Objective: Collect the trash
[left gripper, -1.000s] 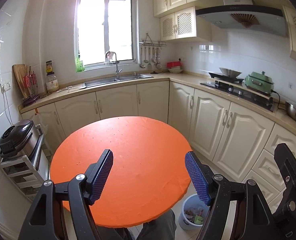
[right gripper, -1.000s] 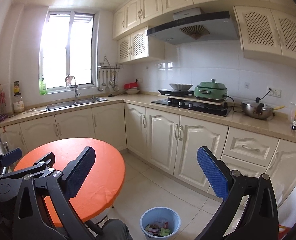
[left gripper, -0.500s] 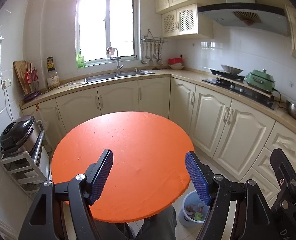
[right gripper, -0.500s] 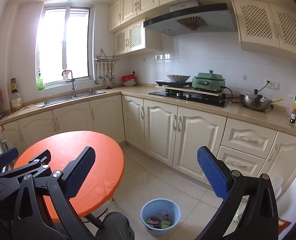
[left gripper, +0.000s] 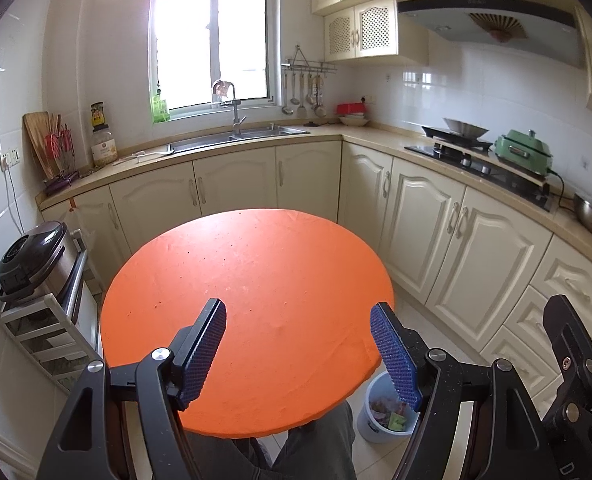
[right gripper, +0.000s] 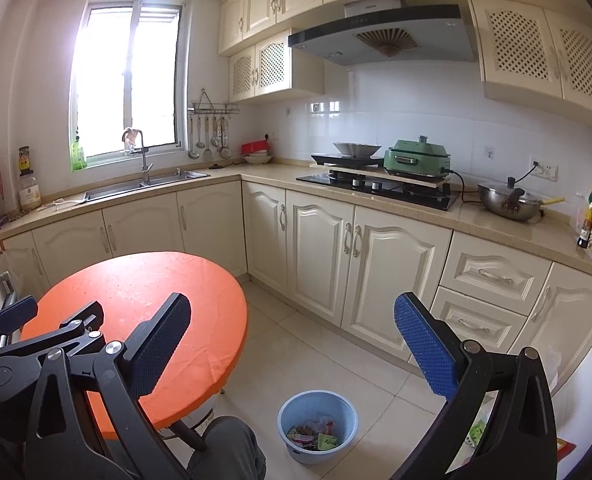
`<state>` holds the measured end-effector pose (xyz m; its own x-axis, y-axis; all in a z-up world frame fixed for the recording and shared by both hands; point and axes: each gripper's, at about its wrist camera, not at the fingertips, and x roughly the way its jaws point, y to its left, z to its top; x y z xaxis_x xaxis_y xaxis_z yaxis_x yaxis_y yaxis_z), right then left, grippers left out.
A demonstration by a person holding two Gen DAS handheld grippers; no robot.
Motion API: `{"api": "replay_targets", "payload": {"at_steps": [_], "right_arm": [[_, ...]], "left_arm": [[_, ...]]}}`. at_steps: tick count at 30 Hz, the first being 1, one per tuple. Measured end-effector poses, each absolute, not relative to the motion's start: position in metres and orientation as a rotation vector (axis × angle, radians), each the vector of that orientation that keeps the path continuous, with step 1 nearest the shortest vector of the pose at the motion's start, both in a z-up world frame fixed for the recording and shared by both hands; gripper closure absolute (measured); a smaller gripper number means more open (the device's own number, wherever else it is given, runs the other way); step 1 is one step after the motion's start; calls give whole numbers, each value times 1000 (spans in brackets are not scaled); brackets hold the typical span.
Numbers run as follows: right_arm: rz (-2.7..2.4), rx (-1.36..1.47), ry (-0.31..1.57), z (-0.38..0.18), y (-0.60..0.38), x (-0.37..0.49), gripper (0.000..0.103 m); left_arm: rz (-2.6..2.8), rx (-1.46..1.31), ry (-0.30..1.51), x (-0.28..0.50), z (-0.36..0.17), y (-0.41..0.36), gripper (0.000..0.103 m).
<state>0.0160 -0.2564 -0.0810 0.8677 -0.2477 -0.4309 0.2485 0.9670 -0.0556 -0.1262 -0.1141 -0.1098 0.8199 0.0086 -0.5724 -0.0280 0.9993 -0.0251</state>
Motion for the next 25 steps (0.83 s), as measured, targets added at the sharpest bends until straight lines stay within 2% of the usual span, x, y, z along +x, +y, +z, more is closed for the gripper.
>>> {"api": "replay_targets", "payload": {"at_steps": [25], "right_arm": [[-257, -11, 449, -80, -255, 15, 0]], "left_arm": [[32, -53, 609, -133, -114, -109, 32]]}}
